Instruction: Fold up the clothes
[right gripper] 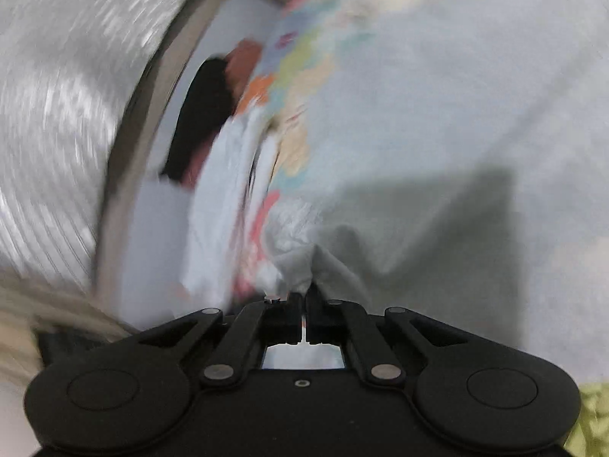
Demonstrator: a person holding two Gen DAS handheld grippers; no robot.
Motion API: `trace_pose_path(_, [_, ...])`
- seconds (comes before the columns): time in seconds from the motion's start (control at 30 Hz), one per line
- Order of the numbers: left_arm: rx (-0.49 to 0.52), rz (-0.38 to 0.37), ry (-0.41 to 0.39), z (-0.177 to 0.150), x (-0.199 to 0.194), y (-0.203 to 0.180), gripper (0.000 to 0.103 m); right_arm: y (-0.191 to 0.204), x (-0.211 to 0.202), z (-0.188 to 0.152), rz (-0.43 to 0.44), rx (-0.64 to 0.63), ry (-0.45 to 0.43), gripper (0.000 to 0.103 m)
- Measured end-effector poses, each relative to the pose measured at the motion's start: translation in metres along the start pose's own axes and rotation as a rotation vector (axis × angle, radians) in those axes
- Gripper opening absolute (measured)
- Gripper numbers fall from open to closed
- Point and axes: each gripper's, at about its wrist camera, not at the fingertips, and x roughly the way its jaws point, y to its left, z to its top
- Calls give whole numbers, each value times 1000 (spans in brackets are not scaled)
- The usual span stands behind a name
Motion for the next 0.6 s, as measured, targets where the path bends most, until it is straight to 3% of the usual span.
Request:
trace_pose_path(0.1, [211, 31, 9, -7, 2, -34, 21, -10, -9, 12, 38, 104, 15, 4])
trace_pose_path(0.17, [310, 20, 10, -12, 3, -50, 21, -10, -9, 15, 59, 147, 38, 4])
trace_pose_path(0.23, [381, 27, -4, -16, 1, -61, 22, -7, -7, 16, 76, 178, 63, 4])
trace_pose_path(0.3, [423, 48, -27, -18, 0, -68, 31, 2, -5, 15, 75, 169, 94, 4])
trace_pose_path(0.4, [465, 86, -65, -17, 2, -75, 31, 18, -4, 13, 72, 124, 132, 4])
trace_pose_path(0.47, [504, 93, -69, -17, 6, -80, 27, 28, -5, 13, 65, 85, 146, 4])
trace_pose_path(0.5, [534, 102, -64, -17, 8, -84, 11, 33, -6, 14, 60, 63, 152, 4])
trace_pose_path(0.6, [647, 129, -64, -17, 8, -95, 5, 38, -15, 17, 47, -35, 154, 6])
